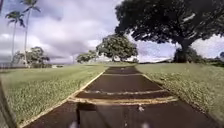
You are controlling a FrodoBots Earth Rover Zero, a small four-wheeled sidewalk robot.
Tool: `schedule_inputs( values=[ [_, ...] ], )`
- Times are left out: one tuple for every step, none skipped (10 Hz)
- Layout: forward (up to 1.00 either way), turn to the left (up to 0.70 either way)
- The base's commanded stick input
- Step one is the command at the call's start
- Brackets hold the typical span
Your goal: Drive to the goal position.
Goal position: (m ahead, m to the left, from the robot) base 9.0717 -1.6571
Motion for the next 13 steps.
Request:
schedule_inputs(
  values=[
    [0.70, 0.00],
    [0.70, 0.00],
    [0.70, 0.00],
    [0.70, 0.00],
    [0.70, 0.00],
    [0.70, 0.00],
    [0.70, 0.00],
    [0.70, 0.00],
    [0.70, 0.00],
    [0.70, 0.00],
    [0.70, 0.00],
    [0.70, 0.00],
    [0.70, 0.00]
  ],
)
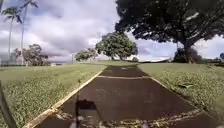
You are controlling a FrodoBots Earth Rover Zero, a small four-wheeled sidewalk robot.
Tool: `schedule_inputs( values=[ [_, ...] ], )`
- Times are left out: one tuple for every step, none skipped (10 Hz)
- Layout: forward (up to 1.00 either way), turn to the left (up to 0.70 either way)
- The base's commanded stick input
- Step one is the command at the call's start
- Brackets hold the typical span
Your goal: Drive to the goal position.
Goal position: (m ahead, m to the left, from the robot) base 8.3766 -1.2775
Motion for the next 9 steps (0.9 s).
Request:
schedule_inputs(
  values=[
    [0.70, 0.00],
    [0.70, 0.00],
    [0.70, 0.00],
    [0.70, 0.00],
    [0.70, 0.00],
    [0.70, 0.00],
    [0.70, 0.00],
    [0.70, 0.00],
    [0.70, 0.00]
  ],
)
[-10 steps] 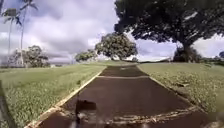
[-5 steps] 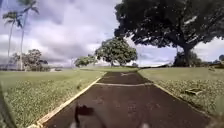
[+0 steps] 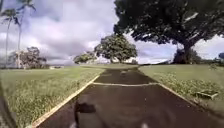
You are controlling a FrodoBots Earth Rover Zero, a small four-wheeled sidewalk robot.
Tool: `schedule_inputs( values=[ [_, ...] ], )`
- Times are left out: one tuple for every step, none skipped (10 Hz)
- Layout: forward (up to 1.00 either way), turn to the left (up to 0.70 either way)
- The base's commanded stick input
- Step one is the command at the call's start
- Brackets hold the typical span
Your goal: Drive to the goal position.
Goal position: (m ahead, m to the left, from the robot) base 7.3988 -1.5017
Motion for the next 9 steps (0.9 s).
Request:
schedule_inputs(
  values=[
    [0.70, 0.00],
    [0.70, 0.00],
    [0.70, 0.00],
    [0.70, 0.00],
    [0.70, 0.00],
    [0.70, 0.00],
    [0.70, 0.00],
    [0.70, 0.00],
    [0.70, 0.00]
  ],
)
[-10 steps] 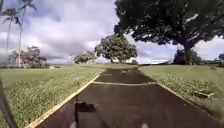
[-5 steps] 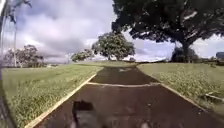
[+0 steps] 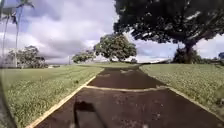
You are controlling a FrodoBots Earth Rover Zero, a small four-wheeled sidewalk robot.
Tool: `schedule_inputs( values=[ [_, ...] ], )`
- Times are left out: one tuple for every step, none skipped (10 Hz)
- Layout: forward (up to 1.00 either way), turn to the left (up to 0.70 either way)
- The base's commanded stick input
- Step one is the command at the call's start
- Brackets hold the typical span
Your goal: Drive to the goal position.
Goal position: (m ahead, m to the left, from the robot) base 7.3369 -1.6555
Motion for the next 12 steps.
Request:
schedule_inputs(
  values=[
    [0.70, 0.00],
    [0.70, 0.00],
    [0.70, 0.00],
    [0.70, 0.00],
    [0.70, 0.00],
    [0.70, 0.00],
    [0.70, 0.00],
    [0.70, 0.00],
    [0.70, 0.00],
    [0.70, 0.00],
    [0.70, 0.00],
    [0.70, 0.00]
  ],
)
